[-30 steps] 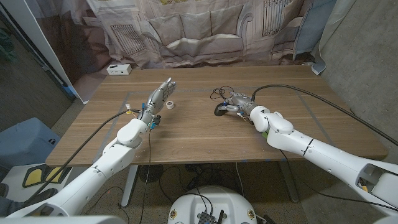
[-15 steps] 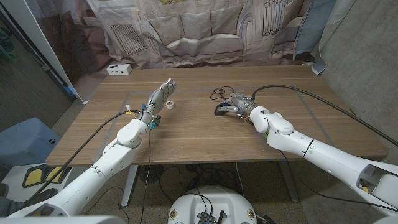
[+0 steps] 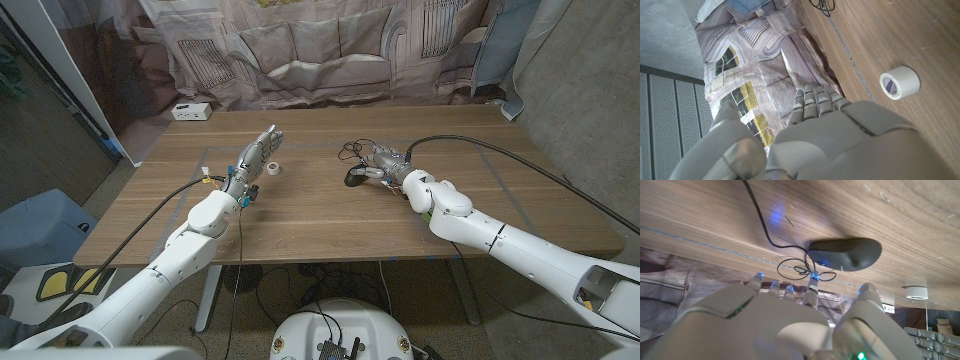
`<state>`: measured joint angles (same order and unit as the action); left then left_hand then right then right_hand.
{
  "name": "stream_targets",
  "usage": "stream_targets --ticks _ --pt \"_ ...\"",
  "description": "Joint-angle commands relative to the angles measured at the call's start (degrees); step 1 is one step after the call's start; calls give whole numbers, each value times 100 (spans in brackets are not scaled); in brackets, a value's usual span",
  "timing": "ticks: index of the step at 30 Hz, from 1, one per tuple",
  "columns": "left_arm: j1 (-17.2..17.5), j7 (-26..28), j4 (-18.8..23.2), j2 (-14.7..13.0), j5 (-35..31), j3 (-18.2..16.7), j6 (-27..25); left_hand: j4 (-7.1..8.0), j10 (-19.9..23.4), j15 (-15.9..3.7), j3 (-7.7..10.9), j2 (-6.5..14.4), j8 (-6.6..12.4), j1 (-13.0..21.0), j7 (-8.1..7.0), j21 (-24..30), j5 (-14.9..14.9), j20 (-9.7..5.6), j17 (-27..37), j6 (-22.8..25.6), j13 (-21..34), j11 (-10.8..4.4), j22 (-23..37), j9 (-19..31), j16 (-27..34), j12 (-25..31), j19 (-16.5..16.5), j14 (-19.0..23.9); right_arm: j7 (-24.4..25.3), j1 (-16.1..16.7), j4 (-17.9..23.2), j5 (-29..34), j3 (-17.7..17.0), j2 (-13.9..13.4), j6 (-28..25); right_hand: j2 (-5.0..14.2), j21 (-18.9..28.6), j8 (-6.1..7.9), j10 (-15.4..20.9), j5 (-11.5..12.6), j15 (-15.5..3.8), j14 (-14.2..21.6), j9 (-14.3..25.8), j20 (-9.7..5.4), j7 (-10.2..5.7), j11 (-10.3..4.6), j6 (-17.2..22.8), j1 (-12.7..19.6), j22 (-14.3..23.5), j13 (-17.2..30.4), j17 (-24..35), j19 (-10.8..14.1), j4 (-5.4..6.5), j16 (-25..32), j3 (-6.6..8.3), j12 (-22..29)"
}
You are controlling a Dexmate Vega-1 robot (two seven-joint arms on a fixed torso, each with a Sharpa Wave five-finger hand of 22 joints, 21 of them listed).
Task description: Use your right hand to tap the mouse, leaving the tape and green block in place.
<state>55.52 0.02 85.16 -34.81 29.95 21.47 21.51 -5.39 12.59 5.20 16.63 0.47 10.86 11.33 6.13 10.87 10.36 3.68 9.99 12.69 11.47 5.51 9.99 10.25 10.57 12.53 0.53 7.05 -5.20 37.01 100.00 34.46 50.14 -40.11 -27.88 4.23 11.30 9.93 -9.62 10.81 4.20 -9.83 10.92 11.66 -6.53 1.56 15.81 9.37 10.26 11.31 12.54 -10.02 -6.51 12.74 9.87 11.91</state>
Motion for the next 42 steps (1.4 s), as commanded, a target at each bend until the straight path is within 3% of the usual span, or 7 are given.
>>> stream_targets --ticks 1,6,16,18,33,38,42 --pt "-14 8 20 -2 8 10 -67 -22 20 -7 24 31 27 22 -13 42 9 31 27 63 12 -41 30 17 20 4 -29 23 85 50 65 25 -54 -19 32 -34 35 -18 -285 -10 17 -1050 18 25 28 40 -90 7 10 20 8 -889 -29 36 20 1" --pt "-36 -4 -3 10 5 22 -65 -25 21 -10 26 36 28 24 -14 42 9 31 27 69 12 -41 30 17 22 4 -28 29 69 62 98 33 -65 -35 24 -41 33 -25 -288 -13 23 -1038 19 29 116 64 -235 14 9 21 8 -886 -38 38 23 -1" --pt "-37 8 -2 14 5 19 -63 -32 18 12 33 51 33 29 -49 46 10 50 27 93 12 -20 30 18 24 2 -19 35 176 124 91 -92 -159 -84 265 -74 66 -53 -311 -43 33 -986 19 13 387 93 -2369 252 7 26 -10 -708 -169 17 139 -10" --pt "-33 -3 -3 14 13 17 -53 -33 19 13 34 54 33 30 -55 48 10 60 27 96 12 -15 30 18 25 2 -15 39 220 143 88 -89 -174 -86 281 -77 71 -48 -291 -44 31 -976 19 24 438 100 -2570 262 7 27 -11 -671 -169 16 145 -2" --pt "-10 -24 3 6 14 10 -6 -45 24 -8 44 75 34 39 -58 49 9 65 27 117 12 -32 30 19 25 3 -11 43 548 360 268 -189 -402 -151 375 -91 80 84 -306 -50 19 -959 17 -83 444 114 -2451 235 6 26 -7 -600 -146 16 136 -7" --pt "-6 -27 7 4 16 10 -8 -49 24 -5 47 81 32 42 -61 49 9 61 27 117 12 -31 30 19 25 3 -10 46 981 535 194 -467 -610 -159 815 -96 199 372 -229 -34 -93 -725 40 -746 543 212 -1520 213 -10 20 -35 -11 -126 41 140 32" --pt "-7 -33 9 0 16 12 -14 -52 32 -10 49 85 32 44 -55 49 9 60 27 121 12 -43 30 19 23 6 -8 43 1091 582 230 -442 -647 -171 853 -103 230 303 -177 -32 -112 -657 42 -921 551 229 -1612 235 -18 17 -45 170 -139 46 148 47"
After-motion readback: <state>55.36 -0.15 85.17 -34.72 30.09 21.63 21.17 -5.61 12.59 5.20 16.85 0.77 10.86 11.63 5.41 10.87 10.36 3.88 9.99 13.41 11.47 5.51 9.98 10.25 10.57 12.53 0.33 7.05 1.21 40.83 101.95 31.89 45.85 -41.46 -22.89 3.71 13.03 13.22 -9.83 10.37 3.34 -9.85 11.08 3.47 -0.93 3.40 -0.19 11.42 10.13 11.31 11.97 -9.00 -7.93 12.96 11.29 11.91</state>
